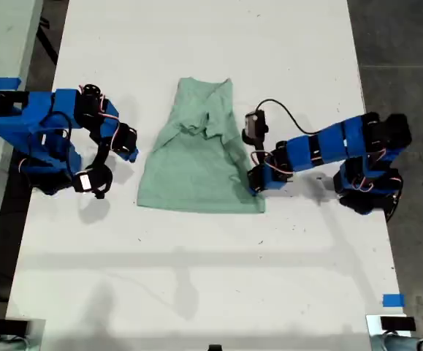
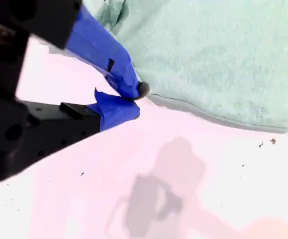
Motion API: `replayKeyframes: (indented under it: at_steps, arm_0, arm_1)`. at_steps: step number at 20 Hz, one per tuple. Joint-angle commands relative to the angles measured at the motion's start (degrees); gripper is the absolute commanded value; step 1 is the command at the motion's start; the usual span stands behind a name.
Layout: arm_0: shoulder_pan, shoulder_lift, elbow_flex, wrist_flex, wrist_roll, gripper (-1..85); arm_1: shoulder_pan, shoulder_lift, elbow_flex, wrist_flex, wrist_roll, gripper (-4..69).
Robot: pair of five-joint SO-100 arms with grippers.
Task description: Fold tshirt
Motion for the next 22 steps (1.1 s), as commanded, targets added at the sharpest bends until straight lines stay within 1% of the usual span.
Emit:
replayKeyframes:
  at_steps: [1, 2, 5, 6, 8, 11, 15, 16, 17, 18, 19, 20, 21, 22]
  arm_0:
    - [0.5, 2.3, -0.4, -0.8, -0.6, 0.1]
    - [0.5, 2.1, -0.4, -1.0, -0.6, 0.1]
    - [0.5, 1.8, -0.5, -1.7, -0.6, 0.1]
    - [0.5, 1.8, -0.5, -1.8, -0.6, 0.1]
    - [0.5, 1.5, -0.5, -2.4, -0.6, 0.1]
    - [0.5, 0.4, -1.5, -2.5, -0.3, 0.1]
    - [0.2, -0.9, -2.7, -2.6, 0.3, 0.1]
    - [0.2, -0.9, -2.9, -2.6, 0.3, 0.1]
    - [0.2, -1.1, -3.1, -2.6, 0.3, 0.1]
    - [0.2, -1.1, -3.2, -2.5, 0.3, 0.1]
    - [0.3, -1.2, -3.3, -2.5, 0.3, 0.1]
    - [0.3, -1.3, -3.4, -2.5, 0.2, 0.1]
    - [0.4, -1.5, -3.6, -2.6, 0.0, 0.1]
    - [0.4, -1.8, -4.0, -2.6, 0.0, 0.1]
  arm_1:
    - [-0.1, 3.4, -5.7, 11.5, -1.8, -2.2]
    - [-0.7, 6.2, -8.6, 16.7, -2.3, -2.2]
    - [-2.0, 7.6, -21.0, 26.7, -2.5, -2.3]
    - [-2.2, 7.2, -25.3, 27.2, -2.5, -2.3]
    - [-1.6, 5.5, -30.4, 23.8, -1.1, -2.3]
    - [0.3, 1.3, -31.9, 12.4, 2.2, -2.3]
    - [2.5, -11.6, -32.8, -4.0, 6.3, -2.3]
    - [2.8, -15.3, -32.8, -8.2, 6.4, -2.3]
    - [2.9, -19.1, -33.3, -10.5, 6.7, -2.3]
    - [3.8, -23.4, -35.0, -10.6, 7.2, -2.3]
    - [4.3, -27.6, -37.3, -8.9, 7.7, -0.5]
    - [4.3, -31.1, -41.4, -5.0, 7.5, 10.4]
    - [3.9, -33.0, -45.9, -0.1, 6.4, 24.4]
    - [3.3, -32.9, -48.5, 3.3, 5.4, 31.8]
